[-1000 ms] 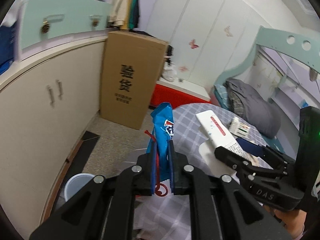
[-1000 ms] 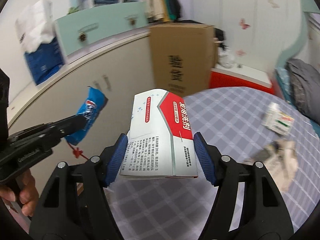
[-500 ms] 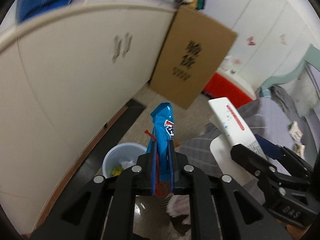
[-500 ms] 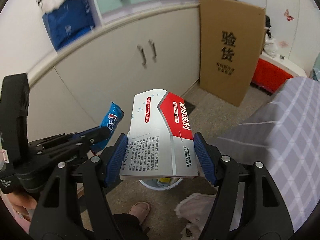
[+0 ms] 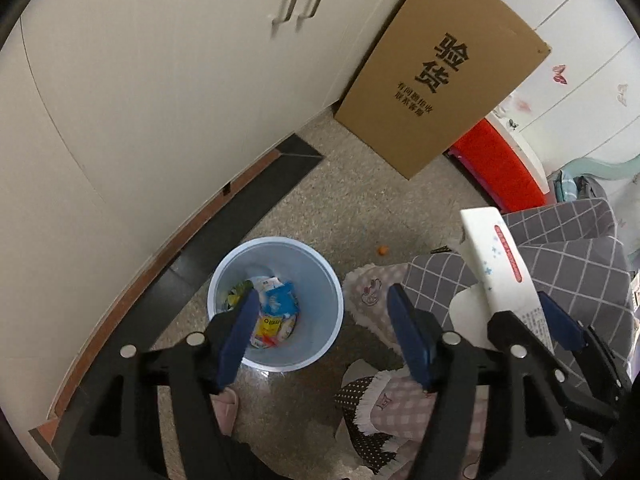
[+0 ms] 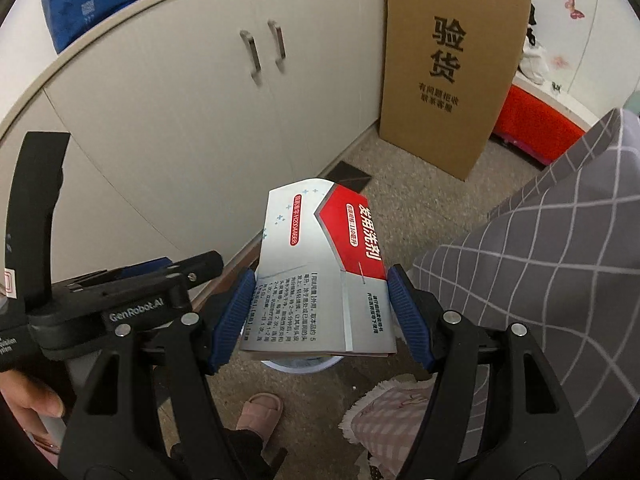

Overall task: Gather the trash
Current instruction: 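Carry both items over the wastebasket and open both tools to drop them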

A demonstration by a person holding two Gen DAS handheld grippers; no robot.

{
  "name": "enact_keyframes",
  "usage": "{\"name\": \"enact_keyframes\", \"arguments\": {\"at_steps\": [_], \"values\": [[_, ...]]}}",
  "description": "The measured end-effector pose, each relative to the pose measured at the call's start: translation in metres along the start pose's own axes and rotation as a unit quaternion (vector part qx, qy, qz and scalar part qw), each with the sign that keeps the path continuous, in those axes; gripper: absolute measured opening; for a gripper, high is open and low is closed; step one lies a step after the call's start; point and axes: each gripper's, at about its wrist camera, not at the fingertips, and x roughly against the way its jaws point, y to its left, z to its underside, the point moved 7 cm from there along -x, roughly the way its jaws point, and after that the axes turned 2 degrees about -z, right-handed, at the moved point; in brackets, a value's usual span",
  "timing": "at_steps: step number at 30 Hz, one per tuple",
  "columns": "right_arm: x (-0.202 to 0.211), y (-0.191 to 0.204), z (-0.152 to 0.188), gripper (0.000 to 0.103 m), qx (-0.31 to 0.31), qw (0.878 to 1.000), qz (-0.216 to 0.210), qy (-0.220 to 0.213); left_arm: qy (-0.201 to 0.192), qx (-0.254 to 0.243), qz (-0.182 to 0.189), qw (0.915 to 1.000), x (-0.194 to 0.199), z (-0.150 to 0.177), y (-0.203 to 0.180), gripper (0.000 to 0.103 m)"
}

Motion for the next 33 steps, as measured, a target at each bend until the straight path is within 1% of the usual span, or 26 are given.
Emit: {"name": "enact_keyframes", "arguments": {"at_steps": [5, 7, 13, 18, 24, 25, 27, 30, 33], "values": [[-0.010, -0.001, 0.005, 0.067, -0.004, 1.000, -0.005, 0.011, 0.000, 0.005, -0.011, 0.9999, -0.005, 0.004, 0.008, 0.065], [-0.011, 0.000, 0.005, 0.067, -0.003, 1.000, -0.006, 0.013, -0.004, 0.004, -0.021, 0.9998, -0.004, 0.004, 0.013, 0.065], [-0.015, 0.007, 0.005, 0.067, -0.001, 1.000, -0.013, 0.016, -0.007, 0.013, -0.033, 0.9993, 0.000, 0.002, 0.025, 0.067], [-0.019, 0.015, -0.001, 0.068, -0.003, 1.000, -0.024, 0.010, -0.014, 0.028, -0.040, 0.9987, 0.006, 0.000, 0.038, 0.068], [-0.023, 0.026, -0.011, 0.069, -0.016, 0.999, -0.044, -0.007, -0.031, 0.062, -0.046, 0.9965, 0.018, -0.004, 0.058, 0.069], [-0.024, 0.026, -0.012, 0.071, -0.022, 0.999, -0.044, -0.005, -0.036, 0.070, -0.048, 0.9957, 0.022, -0.004, 0.062, 0.069], [-0.025, 0.026, -0.012, 0.071, -0.031, 0.998, -0.050, -0.002, -0.039, 0.080, -0.049, 0.9948, 0.025, -0.005, 0.064, 0.070], [-0.021, 0.026, -0.009, 0.071, -0.030, 0.998, -0.049, -0.004, -0.036, 0.077, -0.053, 0.9950, 0.026, -0.006, 0.066, 0.070], [-0.014, 0.025, -0.007, 0.071, -0.034, 0.998, -0.052, -0.004, -0.042, 0.074, -0.054, 0.9949, 0.031, -0.006, 0.063, 0.070]]}}
